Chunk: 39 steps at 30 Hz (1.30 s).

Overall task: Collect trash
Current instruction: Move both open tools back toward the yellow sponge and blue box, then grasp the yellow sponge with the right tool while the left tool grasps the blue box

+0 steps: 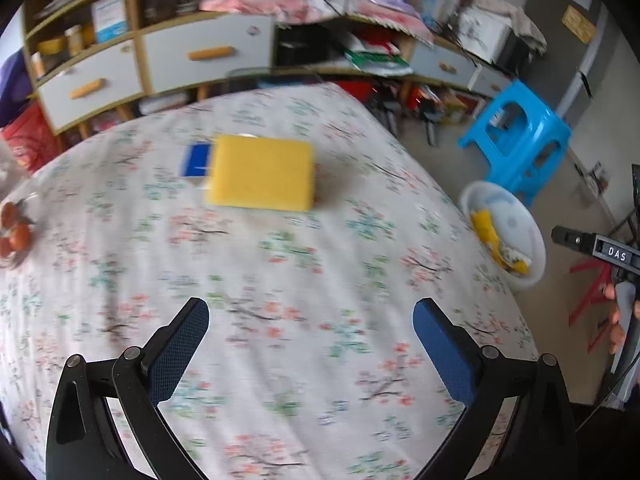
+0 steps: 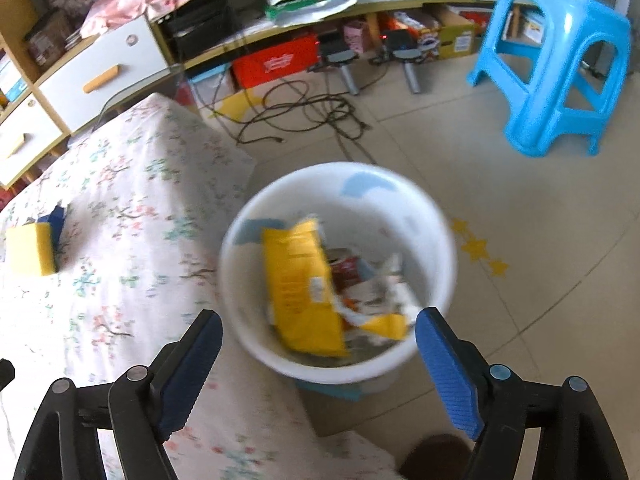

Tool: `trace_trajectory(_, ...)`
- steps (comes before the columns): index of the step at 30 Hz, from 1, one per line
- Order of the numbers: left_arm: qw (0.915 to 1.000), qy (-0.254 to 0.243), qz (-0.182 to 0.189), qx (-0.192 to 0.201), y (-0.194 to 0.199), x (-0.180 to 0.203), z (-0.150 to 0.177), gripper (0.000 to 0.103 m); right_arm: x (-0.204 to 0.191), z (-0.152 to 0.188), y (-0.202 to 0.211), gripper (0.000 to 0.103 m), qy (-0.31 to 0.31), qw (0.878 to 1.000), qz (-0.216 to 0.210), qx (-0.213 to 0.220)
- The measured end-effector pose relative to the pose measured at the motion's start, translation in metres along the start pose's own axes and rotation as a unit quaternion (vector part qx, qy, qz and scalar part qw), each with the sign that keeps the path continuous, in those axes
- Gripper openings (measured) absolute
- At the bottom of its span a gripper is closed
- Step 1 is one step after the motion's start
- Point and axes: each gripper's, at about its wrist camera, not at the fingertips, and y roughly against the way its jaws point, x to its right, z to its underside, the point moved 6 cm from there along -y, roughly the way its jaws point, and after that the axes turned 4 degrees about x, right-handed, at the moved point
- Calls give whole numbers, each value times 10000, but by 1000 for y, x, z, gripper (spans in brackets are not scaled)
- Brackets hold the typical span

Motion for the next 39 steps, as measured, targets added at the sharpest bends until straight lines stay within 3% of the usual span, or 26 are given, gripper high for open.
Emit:
trace_trajectory(7,9985,40,-533,92,16,-53,7,103,-66,-3,-19,86,153,9996,-212,-102)
trace_trajectory(9,9981,158,-592,0,17,-69,12,103,-89,-3,-25,92,179,9993,-290,-137)
trace_trajectory(15,9942,639,-865,49,26,-121,16,103,-157,0,-46,96,304,9980,-522,-193)
trace_trajectory(22,9826,1460,-1141,151,36,-179,15,103,-234,3,-65,98,475,9958,-782,-82)
trace_trajectory(28,9765,1791,-1196,99,35,-202,20,103,-283,0,-78,101,455,9939,-994,138)
trace_trajectory(39,9772,1719,-1249,-38,24,-211,25,103,-326,-5,-107,102,636,9938,-848,324)
